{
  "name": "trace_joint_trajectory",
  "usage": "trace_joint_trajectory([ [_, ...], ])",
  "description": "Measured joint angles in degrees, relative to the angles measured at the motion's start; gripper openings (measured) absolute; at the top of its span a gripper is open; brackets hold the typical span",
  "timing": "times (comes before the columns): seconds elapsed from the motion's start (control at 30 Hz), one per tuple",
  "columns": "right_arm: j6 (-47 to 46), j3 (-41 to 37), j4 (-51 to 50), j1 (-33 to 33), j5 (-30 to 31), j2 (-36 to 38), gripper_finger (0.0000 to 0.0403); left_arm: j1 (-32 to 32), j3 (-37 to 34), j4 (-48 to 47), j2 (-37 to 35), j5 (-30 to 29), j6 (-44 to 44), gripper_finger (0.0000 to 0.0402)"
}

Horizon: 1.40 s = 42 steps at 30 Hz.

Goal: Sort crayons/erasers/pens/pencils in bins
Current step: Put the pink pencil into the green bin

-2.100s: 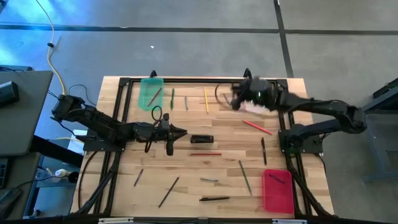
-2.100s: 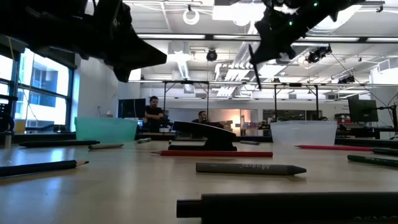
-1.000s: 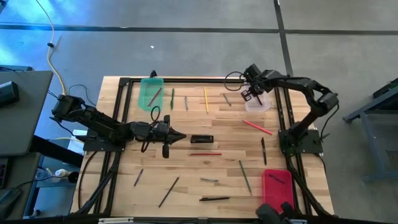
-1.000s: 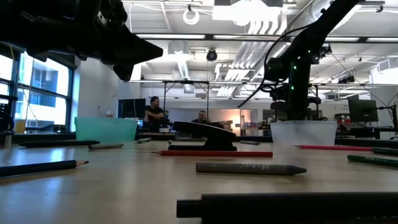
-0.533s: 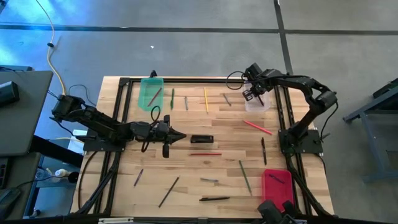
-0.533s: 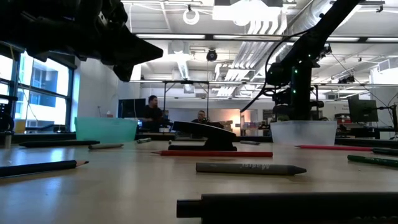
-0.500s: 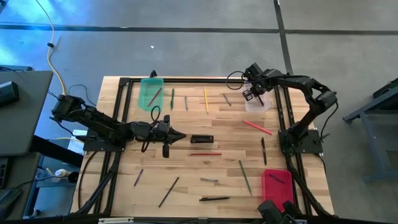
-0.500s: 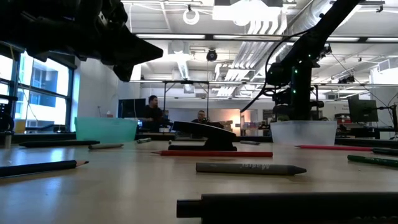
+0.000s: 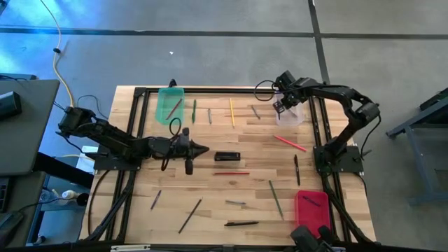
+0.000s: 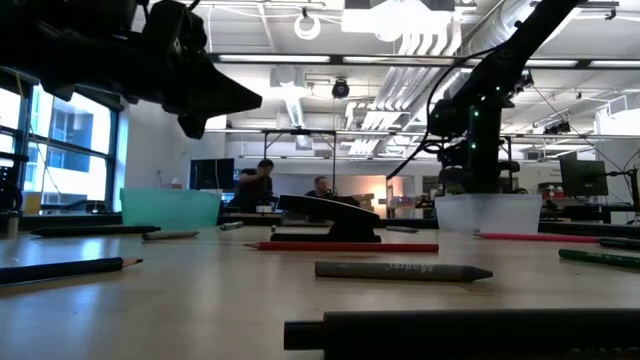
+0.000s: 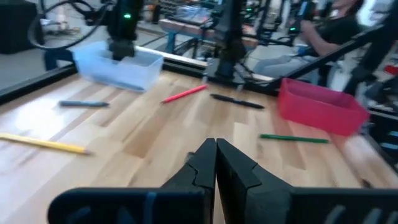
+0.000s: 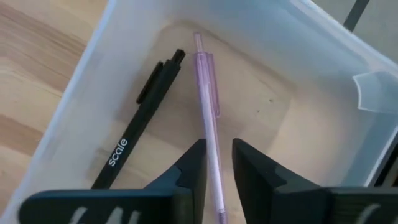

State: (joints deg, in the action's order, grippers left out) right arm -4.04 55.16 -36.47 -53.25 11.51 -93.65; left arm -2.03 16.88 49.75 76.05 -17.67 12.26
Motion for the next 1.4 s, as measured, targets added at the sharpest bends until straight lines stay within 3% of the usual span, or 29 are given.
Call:
trace_joint_trajectory([
  [0.17, 1.8, 0.0, -0.1, 0.0, -1.6, 4.8, 0.001, 2.8, 0.0, 0.1, 0.0, -0.6, -2.7, 0.0],
  [0.27, 3.5, -0.6, 1.0, 0.7, -3.3, 9.8, 0.0007, 5.7, 0.0, 0.2, 0.0, 0.2, -3.3, 0.0],
  [0.43, 6.5, -7.5, 14.0, 1.3, -13.0, 19.8, 0.0001, 11.9, 0.0, 0.9, 0.0, 3.5, -3.5, 0.0],
  [0.6, 5.8, -18.1, 30.6, 1.7, -21.4, 28.8, 0.0001, 17.7, 0.0, 3.7, 0.0, 13.4, -2.8, 0.0],
  [0.73, 5.6, -23.7, 34.8, 4.9, -23.0, 34.1, 0.0, 21.1, 0.0, 4.3, 0.0, 19.4, -2.4, 0.0],
  [0.9, 5.6, -25.7, 32.3, 12.5, -20.2, 38.6, 0.0, 23.5, 0.0, 4.0, 0.0, 24.6, -3.4, 0.0],
  [1.2, 4.0, -24.2, 17.5, 28.6, -4.4, 40.0, 0.0, 23.8, 0.0, 3.1, 0.0, 30.5, -6.9, 0.0],
  [1.4, -5.8, -24.2, 9.6, 34.2, -3.1, 39.0, 0.0007, 23.7, 0.0, 2.7, 0.0, 32.1, -5.5, 0.0],
])
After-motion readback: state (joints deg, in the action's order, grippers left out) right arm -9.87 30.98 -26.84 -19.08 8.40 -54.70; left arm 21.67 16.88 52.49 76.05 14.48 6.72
